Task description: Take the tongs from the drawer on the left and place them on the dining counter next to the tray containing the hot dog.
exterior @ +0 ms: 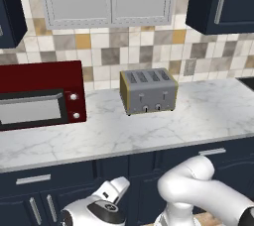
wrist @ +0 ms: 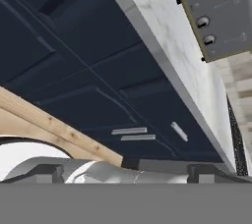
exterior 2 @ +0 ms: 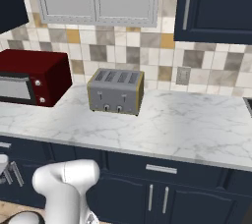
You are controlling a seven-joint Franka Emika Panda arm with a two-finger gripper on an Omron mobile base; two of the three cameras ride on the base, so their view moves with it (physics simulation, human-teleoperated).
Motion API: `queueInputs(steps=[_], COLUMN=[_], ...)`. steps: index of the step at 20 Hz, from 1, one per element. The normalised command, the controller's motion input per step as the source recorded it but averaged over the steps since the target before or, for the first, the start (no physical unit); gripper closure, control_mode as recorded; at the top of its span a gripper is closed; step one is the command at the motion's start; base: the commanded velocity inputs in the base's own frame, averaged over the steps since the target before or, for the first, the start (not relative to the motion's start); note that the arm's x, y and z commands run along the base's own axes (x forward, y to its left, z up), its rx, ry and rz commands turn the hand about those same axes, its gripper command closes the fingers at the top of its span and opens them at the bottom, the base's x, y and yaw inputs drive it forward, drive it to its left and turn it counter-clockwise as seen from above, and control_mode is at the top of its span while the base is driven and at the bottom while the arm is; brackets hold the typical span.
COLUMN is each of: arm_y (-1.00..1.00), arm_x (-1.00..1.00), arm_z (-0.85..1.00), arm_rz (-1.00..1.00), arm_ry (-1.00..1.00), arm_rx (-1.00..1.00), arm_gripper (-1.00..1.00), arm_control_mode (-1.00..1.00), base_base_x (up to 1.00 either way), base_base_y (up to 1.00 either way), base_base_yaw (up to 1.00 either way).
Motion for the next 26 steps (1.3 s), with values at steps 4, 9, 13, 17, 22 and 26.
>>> queueInputs(steps=[4, 9, 13, 17, 22, 26], arm_y=[1.0, 1.0, 1.0, 1.0, 1.0, 0.51], arm_x=[-0.06, 0.0, 0.21, 0.42, 0.66, 0.67], arm_z=[0.0, 0.0, 0.0, 0.0, 0.0, -0.02], arm_rz=[0.16, 0.22, 0.22, 0.23, 0.28, 0.08], arm_ry=[-0.1, -0.2, -0.2, -0.18, -0.21, -0.09], arm_rx=[-0.04, -0.04, -0.08, -0.12, -0.06, -0.01], arm_gripper=[-1.0, -1.0, -1.0, -1.0, -1.0, -1.0], arm_control_mode=[-1.0, -1.0, -1.0, -1.0, -1.0, -1.0], base_base_x=[0.0, 0.0, 0.0, 0.0, 0.0, 0.0], base_base_y=[0.0, 0.0, 0.0, 0.0, 0.0, 0.0], base_base_yaw=[0.0, 0.0, 0.0, 0.0, 0.0, 0.0])
